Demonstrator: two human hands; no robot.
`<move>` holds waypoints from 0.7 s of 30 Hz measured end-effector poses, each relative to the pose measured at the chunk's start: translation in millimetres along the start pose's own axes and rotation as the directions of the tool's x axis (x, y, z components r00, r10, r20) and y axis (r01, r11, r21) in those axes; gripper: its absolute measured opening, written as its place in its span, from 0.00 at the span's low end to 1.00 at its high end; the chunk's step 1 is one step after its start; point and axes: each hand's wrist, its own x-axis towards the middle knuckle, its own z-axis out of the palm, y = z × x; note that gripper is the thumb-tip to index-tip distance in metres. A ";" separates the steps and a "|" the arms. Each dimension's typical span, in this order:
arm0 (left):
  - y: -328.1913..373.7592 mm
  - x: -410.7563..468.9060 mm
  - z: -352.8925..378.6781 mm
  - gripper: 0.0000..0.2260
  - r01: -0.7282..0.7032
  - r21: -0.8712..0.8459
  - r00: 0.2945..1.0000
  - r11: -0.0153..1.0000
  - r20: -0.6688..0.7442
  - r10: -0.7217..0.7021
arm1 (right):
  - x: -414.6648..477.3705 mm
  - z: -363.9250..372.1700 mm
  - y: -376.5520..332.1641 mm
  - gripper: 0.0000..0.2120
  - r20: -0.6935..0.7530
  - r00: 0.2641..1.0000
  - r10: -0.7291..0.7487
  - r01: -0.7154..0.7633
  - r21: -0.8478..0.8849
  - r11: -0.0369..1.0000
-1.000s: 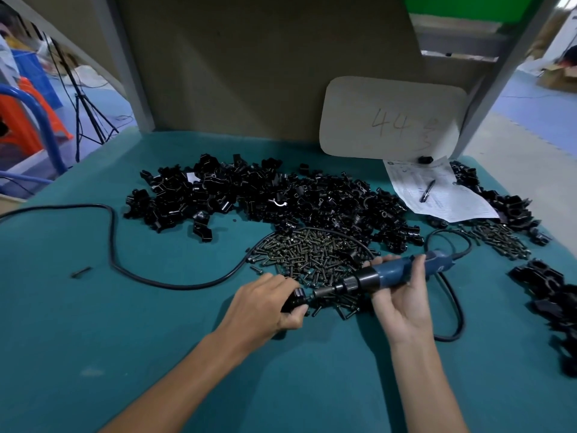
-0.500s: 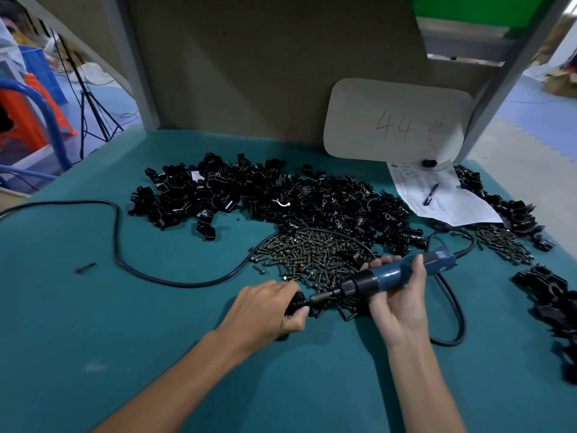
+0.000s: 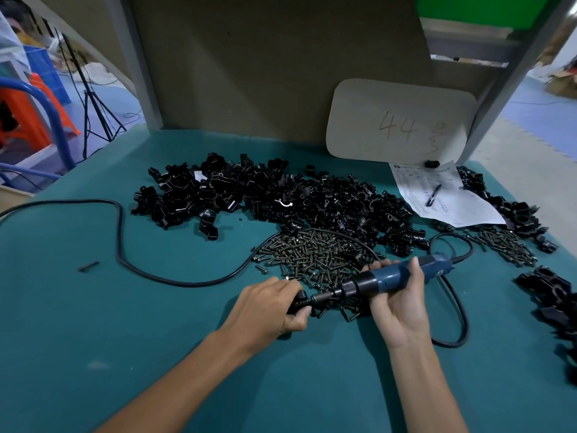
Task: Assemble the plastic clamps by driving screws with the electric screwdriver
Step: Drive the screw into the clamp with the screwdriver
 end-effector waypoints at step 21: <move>1.8 1.4 0.9 0.11 0.010 0.033 0.999 0.999 0.046 -0.012 | 3.5 -0.2 -0.1 0.20 -0.041 0.999 0.002 -0.003 -0.017 1.000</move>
